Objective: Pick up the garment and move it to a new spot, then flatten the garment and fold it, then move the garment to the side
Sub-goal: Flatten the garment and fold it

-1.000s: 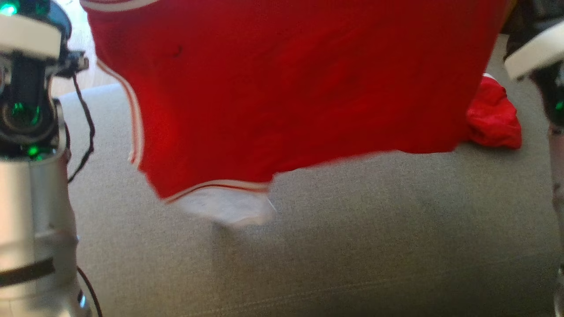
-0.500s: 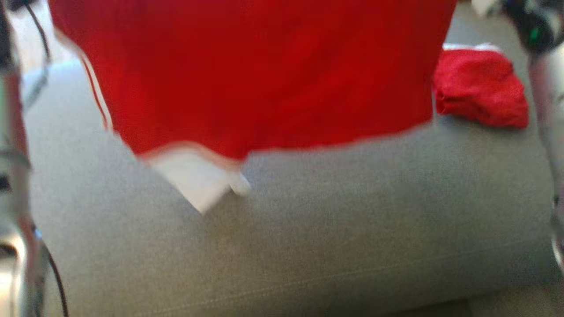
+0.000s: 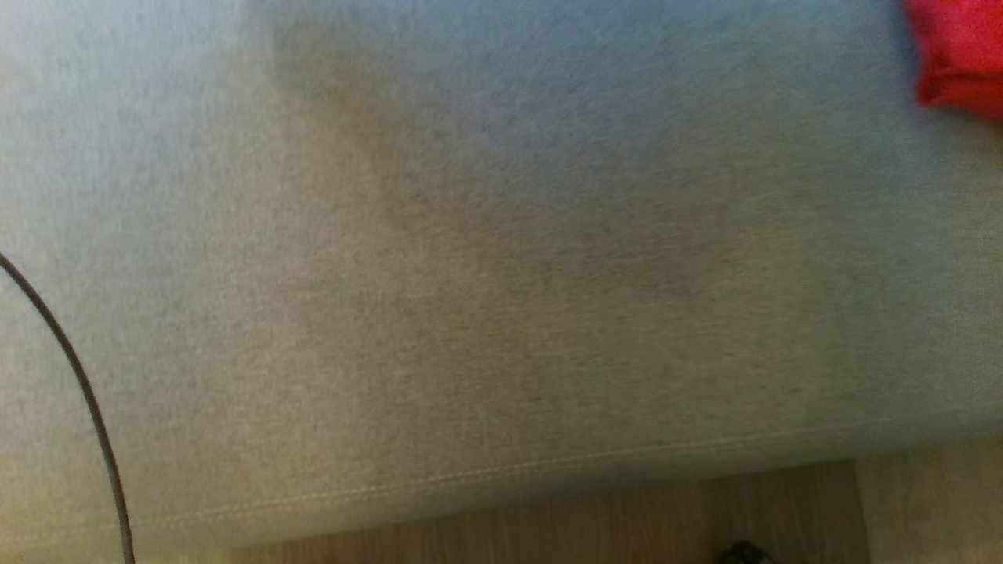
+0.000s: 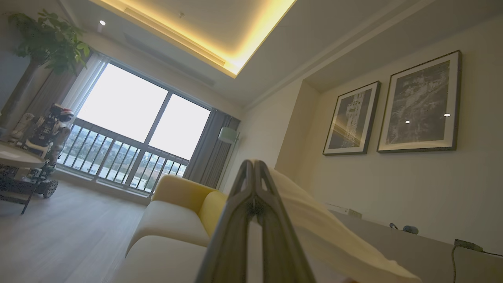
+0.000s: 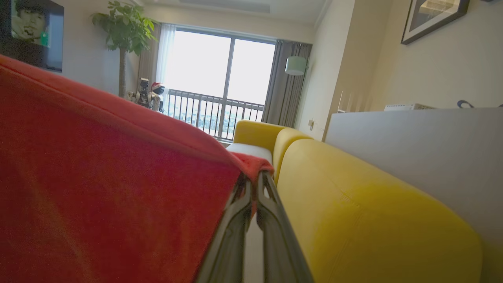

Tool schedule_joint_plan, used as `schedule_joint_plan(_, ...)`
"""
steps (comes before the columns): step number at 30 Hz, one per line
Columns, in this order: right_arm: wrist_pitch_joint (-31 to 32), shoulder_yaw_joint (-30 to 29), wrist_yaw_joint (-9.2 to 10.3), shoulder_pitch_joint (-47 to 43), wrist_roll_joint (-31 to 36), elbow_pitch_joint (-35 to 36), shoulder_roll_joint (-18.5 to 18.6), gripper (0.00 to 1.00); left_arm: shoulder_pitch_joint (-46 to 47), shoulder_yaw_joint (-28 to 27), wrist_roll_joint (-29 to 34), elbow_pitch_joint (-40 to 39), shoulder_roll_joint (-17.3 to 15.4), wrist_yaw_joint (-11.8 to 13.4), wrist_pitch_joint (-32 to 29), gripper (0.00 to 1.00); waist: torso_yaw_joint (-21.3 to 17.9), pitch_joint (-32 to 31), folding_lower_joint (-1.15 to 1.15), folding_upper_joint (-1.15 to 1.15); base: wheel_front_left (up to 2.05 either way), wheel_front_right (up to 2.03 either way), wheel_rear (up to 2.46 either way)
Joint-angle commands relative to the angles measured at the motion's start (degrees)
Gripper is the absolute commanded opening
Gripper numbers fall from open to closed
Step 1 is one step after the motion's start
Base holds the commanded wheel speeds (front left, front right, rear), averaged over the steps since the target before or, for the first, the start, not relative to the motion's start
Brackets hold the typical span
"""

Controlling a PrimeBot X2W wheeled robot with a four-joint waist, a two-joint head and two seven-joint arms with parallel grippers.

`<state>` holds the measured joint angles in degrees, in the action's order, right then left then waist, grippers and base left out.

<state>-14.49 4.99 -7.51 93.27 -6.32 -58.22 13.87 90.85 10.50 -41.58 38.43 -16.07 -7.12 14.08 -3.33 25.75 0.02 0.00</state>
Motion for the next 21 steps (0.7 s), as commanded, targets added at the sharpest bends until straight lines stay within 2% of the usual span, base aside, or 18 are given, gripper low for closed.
schedule_joint_plan(1, -0.26, -0.67, 0.02, 0.03, 1.20, 0.09, -0.90, 0.00, -1.42, 0.15, -0.92, -0.59, -2.37, -0.28, 0.31, 0.00, 3.85, 5.75, -0.02, 0.00, 0.00, 0.00, 0.00)
schedule_joint_plan(5, -0.44, 0.17, 0.02, -3.11, 3.96, -3.54, -1.08, 0.00, -9.28, 3.27, -4.24, -1.87, -2.66, -0.33, 0.82, 0.00, 5.55, 8.20, -0.02, 0.00, 0.00, 0.00, 0.00)
schedule_joint_plan(9, -0.49, 1.94, 0.02, -8.45, 4.43, -6.68, -1.39, 0.00, -19.88, 4.10, -6.24, -5.16, -2.00, -0.35, 0.89, 0.00, 6.53, 8.08, -0.02, 0.00, 0.00, 0.00, 0.00)
schedule_joint_plan(15, -0.49, 4.99, 0.02, -18.48, 1.04, -11.29, -1.11, 0.00, -39.50, 6.88, -8.99, -13.71, -2.21, -0.35, 0.91, 0.00, 7.10, 2.57, -0.02, 0.00, 0.00, 0.00, 0.00)
schedule_joint_plan(21, 1.12, 7.75, 0.02, -28.47, -3.05, -13.36, -0.41, 0.00, -58.27, 10.37, -12.55, -20.49, -5.52, -0.36, 0.91, 0.00, 6.43, -4.82, -0.02, 0.00, 0.00, 0.00, 0.00)
